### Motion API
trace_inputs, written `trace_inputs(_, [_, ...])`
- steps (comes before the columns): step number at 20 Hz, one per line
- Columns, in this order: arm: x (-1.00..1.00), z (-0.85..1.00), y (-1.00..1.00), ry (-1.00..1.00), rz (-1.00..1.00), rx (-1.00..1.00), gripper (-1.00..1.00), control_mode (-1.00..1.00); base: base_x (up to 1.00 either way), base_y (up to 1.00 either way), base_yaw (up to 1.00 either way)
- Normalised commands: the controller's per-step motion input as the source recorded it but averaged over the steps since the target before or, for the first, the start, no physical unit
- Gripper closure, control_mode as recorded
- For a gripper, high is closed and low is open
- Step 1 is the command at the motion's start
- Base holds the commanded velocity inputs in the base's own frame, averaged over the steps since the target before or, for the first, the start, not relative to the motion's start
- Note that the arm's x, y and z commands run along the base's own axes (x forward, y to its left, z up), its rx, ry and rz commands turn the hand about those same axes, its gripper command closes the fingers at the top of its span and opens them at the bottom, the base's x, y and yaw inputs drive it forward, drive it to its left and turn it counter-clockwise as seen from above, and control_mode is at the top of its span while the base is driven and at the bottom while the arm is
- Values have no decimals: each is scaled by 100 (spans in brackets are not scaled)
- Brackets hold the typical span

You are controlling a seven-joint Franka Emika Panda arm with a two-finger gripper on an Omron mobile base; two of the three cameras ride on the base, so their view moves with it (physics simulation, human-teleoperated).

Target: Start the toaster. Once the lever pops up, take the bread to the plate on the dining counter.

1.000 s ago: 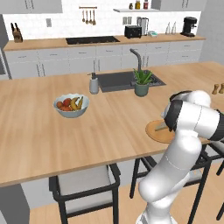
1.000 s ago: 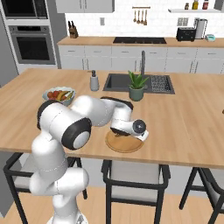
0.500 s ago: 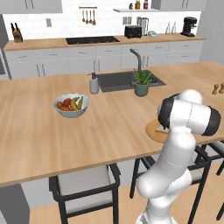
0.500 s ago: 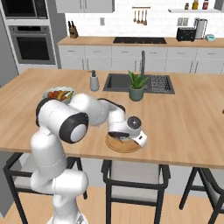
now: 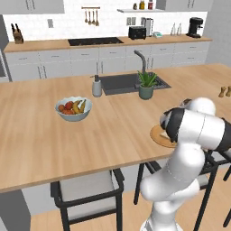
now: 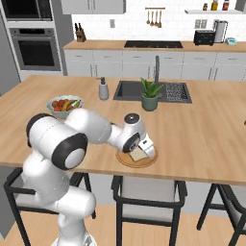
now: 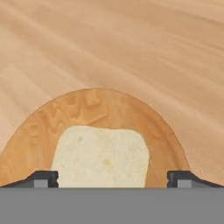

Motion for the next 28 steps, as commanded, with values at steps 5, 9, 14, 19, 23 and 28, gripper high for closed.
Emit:
trace_inputs(5, [-5, 93, 0, 6, -16, 0, -100, -100, 0, 0, 0])
trace_inputs(9, [-64, 85, 0, 6, -9, 0, -100, -100, 0, 0, 0])
trace_inputs(14, [-86, 98, 8, 10, -2, 3, -100, -100, 0, 0, 0])
trace_inputs(19, [-88, 80, 60, 14, 0, 5, -100, -100, 0, 0, 0])
trace_inputs(23, [-85, 48, 89, 11, 0, 0, -100, -100, 0, 0, 0])
trace_inputs(28, [-82, 37, 82, 6, 2, 0, -100, -100, 0, 0, 0])
